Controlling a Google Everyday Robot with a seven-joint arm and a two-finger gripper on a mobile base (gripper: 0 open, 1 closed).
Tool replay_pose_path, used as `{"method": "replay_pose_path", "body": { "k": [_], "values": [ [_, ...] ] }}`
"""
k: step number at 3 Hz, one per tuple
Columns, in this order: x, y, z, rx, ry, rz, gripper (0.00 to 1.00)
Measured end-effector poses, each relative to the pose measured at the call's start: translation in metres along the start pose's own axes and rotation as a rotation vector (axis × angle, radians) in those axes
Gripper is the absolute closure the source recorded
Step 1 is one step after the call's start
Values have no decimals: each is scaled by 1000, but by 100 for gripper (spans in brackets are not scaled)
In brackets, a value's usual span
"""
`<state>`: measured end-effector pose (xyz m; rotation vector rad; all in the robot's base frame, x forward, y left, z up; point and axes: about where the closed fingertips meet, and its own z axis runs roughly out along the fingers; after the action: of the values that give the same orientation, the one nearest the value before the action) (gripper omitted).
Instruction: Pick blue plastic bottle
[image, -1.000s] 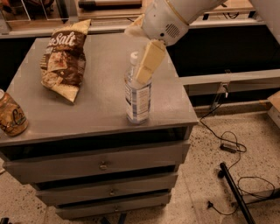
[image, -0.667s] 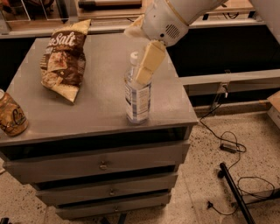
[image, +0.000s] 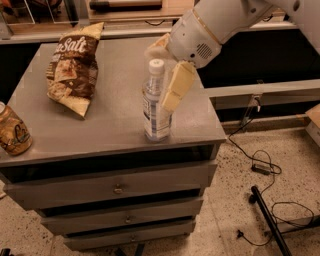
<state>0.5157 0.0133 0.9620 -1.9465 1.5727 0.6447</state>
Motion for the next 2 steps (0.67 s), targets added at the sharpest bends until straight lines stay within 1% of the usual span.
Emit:
{"method": "replay_pose_path", "body": {
  "k": [1,2],
  "values": [
    [7,10,7,-33,-9,12,2],
    [5,9,8,-30,-10,10,25]
  ]
}}
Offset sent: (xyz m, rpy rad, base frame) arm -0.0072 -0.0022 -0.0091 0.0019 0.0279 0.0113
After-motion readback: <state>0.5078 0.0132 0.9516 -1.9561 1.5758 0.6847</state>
